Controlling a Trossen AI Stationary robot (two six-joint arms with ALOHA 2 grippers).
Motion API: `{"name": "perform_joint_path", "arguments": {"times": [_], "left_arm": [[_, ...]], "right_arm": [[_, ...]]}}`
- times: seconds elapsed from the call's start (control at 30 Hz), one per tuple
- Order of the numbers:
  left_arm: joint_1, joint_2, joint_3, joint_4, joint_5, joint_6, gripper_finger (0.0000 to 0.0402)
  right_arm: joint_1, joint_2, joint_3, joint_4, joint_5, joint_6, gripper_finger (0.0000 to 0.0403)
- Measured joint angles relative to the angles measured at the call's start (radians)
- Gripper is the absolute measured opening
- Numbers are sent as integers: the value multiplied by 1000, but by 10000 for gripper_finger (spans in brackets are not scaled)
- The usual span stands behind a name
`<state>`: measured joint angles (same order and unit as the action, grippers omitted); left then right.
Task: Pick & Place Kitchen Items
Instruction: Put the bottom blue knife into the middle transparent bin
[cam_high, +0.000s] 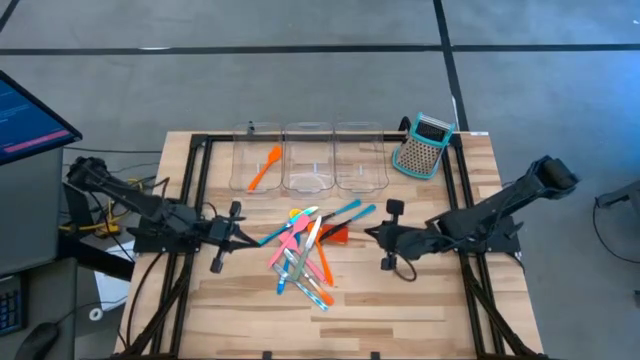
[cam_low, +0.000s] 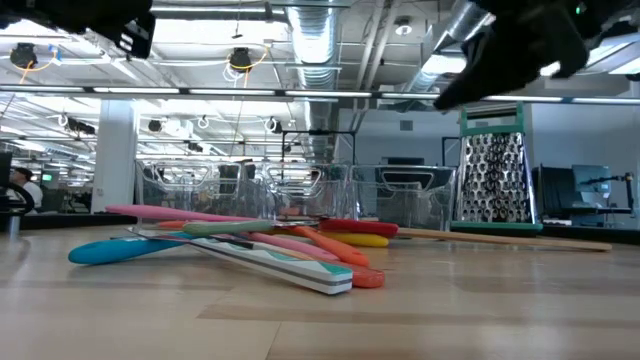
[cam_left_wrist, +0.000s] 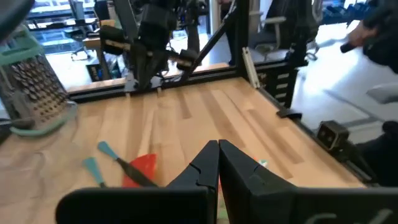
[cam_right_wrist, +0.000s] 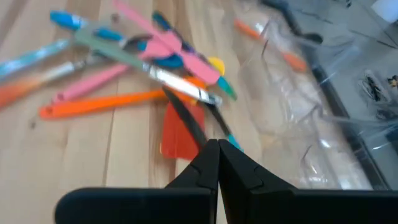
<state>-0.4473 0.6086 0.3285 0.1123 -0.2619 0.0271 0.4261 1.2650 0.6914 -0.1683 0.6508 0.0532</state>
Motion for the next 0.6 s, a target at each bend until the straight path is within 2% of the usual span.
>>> {"name": "perform_joint_path", "arguments": {"times": [0.4,0.6], "left_arm": [[-6,4,-57,117,0,-18,1],[14,72,-73,226,-4,-17,1]], "right_arm": [[-43,223,33,18,0,-1,6],[-82,305,136,-111,0,-34,18]]}}
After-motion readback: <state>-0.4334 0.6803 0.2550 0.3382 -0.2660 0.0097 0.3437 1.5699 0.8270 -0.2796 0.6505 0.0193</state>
